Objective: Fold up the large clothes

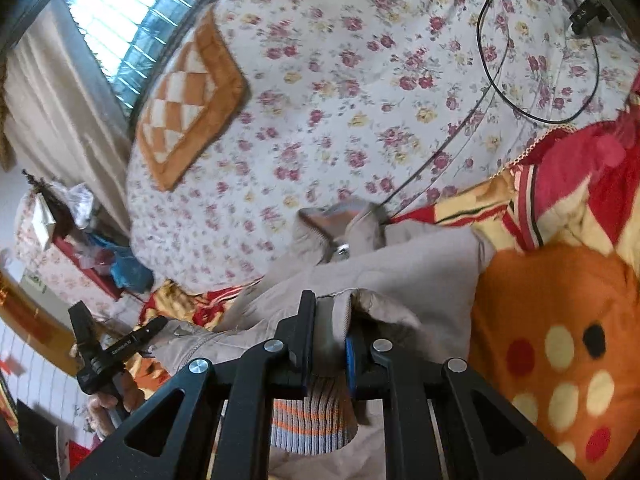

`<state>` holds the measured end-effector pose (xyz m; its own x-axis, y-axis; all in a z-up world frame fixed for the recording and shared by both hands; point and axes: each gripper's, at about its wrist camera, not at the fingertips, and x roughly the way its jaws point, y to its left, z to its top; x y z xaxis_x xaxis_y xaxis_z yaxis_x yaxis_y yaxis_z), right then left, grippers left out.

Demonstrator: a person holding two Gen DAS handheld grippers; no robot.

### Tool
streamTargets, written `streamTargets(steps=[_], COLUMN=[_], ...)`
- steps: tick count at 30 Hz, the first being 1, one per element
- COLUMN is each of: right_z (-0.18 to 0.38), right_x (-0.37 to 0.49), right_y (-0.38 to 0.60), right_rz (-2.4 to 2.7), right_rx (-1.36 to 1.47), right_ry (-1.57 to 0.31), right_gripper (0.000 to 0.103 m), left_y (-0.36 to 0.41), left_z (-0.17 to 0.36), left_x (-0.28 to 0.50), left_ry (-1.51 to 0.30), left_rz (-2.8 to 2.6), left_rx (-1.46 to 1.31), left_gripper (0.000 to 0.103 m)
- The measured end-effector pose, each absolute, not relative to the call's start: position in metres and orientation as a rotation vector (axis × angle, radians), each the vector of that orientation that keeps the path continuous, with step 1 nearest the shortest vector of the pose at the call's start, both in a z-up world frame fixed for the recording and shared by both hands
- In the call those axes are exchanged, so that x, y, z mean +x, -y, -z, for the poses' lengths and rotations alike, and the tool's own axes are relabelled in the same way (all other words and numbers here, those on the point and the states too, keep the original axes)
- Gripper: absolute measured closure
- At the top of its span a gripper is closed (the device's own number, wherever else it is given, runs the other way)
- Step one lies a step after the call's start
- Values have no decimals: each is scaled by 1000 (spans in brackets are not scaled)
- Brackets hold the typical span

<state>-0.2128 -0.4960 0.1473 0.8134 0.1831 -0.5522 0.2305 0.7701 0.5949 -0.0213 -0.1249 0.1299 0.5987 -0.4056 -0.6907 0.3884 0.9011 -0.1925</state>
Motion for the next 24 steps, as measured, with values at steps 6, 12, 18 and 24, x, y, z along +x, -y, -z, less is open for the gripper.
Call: streamTargets(steps=[6, 12, 18, 24], right_z=[-113, -95, -140, -105], right_x=[-169, -150, -191, -149], right_y=[528, 548, 521, 459], right_rz=[110, 185, 143, 59], right_rx=[719, 720, 588, 391], right_ry=[-671, -702, -645, -857], right_gripper=[92, 45, 42, 43], left_y=[156, 180, 145, 110], left_z=[-99, -81, -106, -83], left_x=[24, 55, 31, -11], left_ry=[-857, -943, -895, -944], left_rz=[425, 435, 477, 412], left_rx=[-41, -3, -69, 15], left_gripper=[89, 71, 25, 25])
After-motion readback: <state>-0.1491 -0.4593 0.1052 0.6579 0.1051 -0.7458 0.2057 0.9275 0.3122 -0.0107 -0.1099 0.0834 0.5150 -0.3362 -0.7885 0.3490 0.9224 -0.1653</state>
